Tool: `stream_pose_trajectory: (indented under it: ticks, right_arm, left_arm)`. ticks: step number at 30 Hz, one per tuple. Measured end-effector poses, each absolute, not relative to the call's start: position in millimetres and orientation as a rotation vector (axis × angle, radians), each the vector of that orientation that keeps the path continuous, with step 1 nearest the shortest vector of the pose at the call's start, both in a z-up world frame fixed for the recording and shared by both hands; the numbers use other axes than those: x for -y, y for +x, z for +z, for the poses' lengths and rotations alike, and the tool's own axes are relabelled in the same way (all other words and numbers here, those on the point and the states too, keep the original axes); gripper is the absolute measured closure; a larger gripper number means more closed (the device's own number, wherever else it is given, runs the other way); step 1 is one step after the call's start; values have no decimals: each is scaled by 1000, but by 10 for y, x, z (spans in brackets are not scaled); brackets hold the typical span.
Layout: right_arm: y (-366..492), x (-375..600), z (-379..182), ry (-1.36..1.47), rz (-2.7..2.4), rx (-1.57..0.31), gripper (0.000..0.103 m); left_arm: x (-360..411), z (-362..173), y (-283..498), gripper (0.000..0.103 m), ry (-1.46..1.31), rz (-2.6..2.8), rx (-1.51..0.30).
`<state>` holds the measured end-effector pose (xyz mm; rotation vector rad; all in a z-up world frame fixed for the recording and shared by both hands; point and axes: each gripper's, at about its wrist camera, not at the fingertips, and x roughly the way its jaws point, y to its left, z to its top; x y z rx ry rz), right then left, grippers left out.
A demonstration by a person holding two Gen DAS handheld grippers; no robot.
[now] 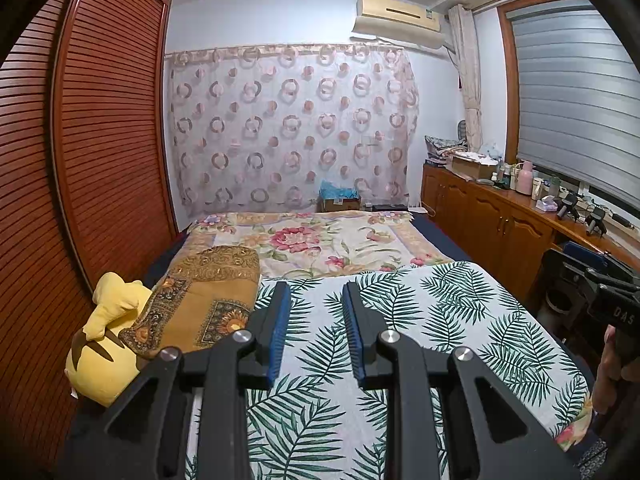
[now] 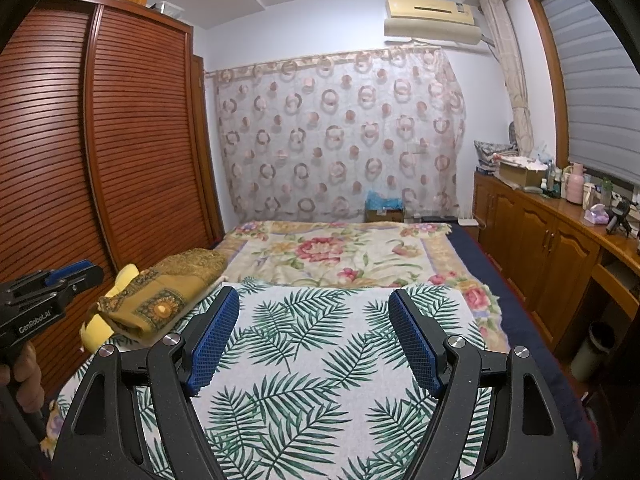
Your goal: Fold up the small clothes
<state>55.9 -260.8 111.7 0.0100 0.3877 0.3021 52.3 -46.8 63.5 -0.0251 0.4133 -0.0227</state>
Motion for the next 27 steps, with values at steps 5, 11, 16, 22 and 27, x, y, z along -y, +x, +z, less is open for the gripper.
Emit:
stream_pose_trajectory:
  ticks: [5, 11, 16, 22, 27]
  right_arm:
    - [565, 2610, 1120, 10, 302, -387, 24]
    - [570, 2611, 1117, 11, 303, -388, 24]
    - [565, 2608, 1117, 11, 304, -389, 24]
    - [575, 2580, 1105, 11, 303, -390, 24]
    - [578, 2588, 1106, 10, 304, -391, 24]
  left_arm:
    - [460, 632, 517, 78, -25, -23, -413]
    - [470, 627, 518, 78, -25, -24, -413]
    - [474, 622, 516, 78, -25, -22, -412]
    - [474, 619, 513, 78, -24, -22, -412]
    - [474, 615, 509, 78, -25, -23, -412]
